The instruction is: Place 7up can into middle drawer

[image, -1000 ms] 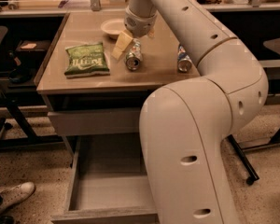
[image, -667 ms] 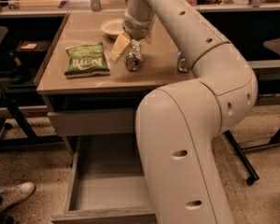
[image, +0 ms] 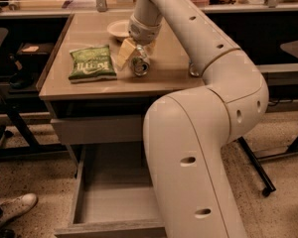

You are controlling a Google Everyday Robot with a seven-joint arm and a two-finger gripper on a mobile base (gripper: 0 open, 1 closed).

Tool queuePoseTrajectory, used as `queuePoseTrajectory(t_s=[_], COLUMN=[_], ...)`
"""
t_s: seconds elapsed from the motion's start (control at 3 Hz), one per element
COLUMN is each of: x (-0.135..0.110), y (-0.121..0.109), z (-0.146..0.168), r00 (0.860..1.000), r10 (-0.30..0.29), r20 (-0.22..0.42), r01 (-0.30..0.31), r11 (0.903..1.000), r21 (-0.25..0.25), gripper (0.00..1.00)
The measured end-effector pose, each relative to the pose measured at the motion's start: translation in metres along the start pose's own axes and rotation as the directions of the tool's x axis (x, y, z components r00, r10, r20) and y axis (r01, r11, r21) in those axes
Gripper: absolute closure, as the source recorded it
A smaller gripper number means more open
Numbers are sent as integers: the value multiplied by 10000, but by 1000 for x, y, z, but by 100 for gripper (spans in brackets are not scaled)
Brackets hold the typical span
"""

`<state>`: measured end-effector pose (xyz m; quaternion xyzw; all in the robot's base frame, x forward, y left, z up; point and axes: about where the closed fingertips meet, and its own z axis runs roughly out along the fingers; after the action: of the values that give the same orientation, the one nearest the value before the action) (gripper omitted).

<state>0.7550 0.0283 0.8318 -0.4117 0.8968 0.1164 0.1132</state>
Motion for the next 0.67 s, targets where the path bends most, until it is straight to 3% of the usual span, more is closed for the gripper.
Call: queuePoseTrajectory(t_s=[0.67], x=[0], y=[0], z=[0], r00=[10000], r10=[0], r20=[7], r01=[0], r11=[10000], r21=[3], gripper=[64])
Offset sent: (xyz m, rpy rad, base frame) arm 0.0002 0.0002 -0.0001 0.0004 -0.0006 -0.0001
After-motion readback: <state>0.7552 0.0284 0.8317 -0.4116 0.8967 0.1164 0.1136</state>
